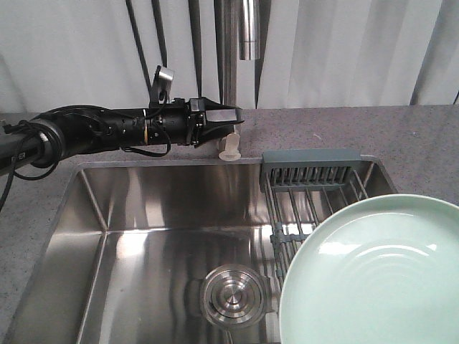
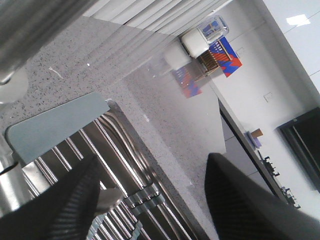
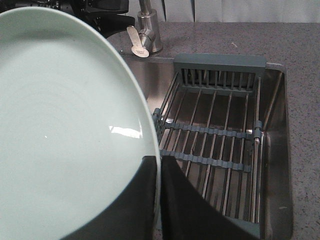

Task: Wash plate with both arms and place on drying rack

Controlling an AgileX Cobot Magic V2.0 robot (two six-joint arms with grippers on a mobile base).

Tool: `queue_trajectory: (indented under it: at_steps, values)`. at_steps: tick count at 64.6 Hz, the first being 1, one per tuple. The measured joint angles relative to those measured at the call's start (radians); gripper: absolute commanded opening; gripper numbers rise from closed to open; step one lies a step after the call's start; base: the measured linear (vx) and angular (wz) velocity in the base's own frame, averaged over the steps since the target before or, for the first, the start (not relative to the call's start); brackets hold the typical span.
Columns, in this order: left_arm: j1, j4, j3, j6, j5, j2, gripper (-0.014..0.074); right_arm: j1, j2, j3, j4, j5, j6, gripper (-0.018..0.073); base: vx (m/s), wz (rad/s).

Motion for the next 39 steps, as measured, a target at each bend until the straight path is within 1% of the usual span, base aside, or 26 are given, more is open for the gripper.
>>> queue_trajectory:
  at_steps: [9,20,27,34,39]
  values:
    - [0.0,-0.002,0.0,-0.001,0.0,0.0,0.0444,0.0,0.0,0.0,0.0,0.0,0.0,-0.0002,0.0,0.0]
    - [0.01,-0.031,0.0,-0.008,-0.008,0.0,0.0427,0.0,0.0,0.0,0.0,0.0,0.0,-0.0002,0.0,0.0]
    - [0.035,-0.057,0.003,-0.012,-0.045,0.0,0.0375,0.0,0.0,0.0,0.0,0.0,0.0,-0.0002,0.0,0.0]
    - [0.086,-0.063,0.003,-0.014,-0.073,0.0,0.0283,0.0,0.0,0.0,0.0,0.0,0.0,-0.0002,0.0,0.0]
    - [0.132,-0.063,0.003,-0.015,-0.095,0.0,0.0192,0.0,0.0,0.0,0.0,0.0,0.0,-0.0002,0.0,0.0]
